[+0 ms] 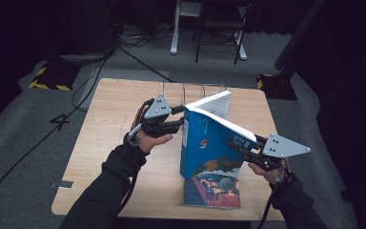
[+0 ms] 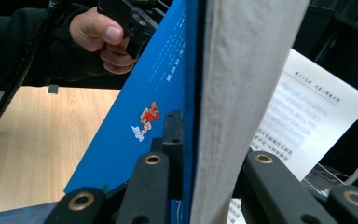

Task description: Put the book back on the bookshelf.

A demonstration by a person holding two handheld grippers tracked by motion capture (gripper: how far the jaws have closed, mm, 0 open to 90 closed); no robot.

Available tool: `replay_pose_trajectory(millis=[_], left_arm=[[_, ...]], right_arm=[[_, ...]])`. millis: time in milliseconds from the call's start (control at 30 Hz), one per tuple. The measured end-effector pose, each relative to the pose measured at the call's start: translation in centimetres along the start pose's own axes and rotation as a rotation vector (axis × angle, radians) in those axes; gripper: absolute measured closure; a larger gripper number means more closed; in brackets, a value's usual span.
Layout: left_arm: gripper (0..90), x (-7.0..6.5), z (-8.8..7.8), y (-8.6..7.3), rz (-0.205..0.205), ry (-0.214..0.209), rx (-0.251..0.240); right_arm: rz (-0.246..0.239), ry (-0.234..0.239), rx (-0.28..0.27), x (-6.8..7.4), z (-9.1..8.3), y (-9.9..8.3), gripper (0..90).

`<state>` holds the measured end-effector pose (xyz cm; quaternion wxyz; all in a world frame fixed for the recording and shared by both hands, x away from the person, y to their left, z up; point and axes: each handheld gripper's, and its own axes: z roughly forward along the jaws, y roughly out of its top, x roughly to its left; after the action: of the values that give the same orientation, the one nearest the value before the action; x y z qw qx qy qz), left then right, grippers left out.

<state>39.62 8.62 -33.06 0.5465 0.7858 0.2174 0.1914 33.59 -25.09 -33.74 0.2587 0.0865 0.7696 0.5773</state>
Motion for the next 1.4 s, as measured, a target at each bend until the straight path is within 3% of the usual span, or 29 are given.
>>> replay_pose_trajectory(millis=[133,267,333,400,467,567,600,767,900,1167,1300,1400], left_arm=[[45.4,-0.5,-0.4,-0.9,-0.004,0.021,0.035],[33.7,-0.6,-0.5,-1.9,-0.008,0.015,0.099],[31.6,-0.9,-0.7,-2.4,0.014,0.011,0.124],[28.3,-1.3,-1.0,-3.1,0.01,-0.004,0.134],[27.8,-1.8,-1.2,-3.6,0.005,-0.014,0.146],[36.7,-2.5,-1.4,-4.3,0.037,-0.032,0.203],[35.7,-2.8,-1.5,-4.7,0.032,-0.026,0.213],[31.1,-3.4,-2.0,-6.0,-0.017,-0.089,0.22],[32.5,-4.9,-2.0,-7.1,-0.028,-0.189,0.244],[31.1,-7.1,0.0,-7.7,-0.026,-0.244,0.23],[36.5,-7.5,0.8,-7.2,-0.009,-0.237,0.215],[40.2,-7.2,1.1,-6.8,-0.032,-0.255,0.167]], right_arm=[[-0.003,0.001,-0.01,0.5,-0.4,0.0,77.5],[-0.005,-0.001,-0.012,0.9,-0.7,0.0,77.5],[-0.004,-0.001,-0.011,1.0,-0.8,0.0,77.4],[-0.008,-0.002,-0.014,1.2,-1.0,-0.1,77.4],[-0.007,-0.002,-0.012,1.4,-1.1,-0.1,77.4],[-0.003,0.0,-0.02,1.6,-1.3,-0.1,77.3],[0.001,-0.002,-0.021,1.7,-1.3,-0.1,77.3],[0.011,0.0,-0.024,1.9,-1.5,-0.2,77.3],[0.014,0.006,-0.036,2.2,-1.6,-0.3,77.3],[0.015,0.022,-0.044,2.7,-2.1,-0.3,76.9],[0.012,0.036,-0.037,3.2,-2.4,-0.2,76.5],[0.012,0.047,-0.032,3.4,-2.7,-0.2,76.3]])
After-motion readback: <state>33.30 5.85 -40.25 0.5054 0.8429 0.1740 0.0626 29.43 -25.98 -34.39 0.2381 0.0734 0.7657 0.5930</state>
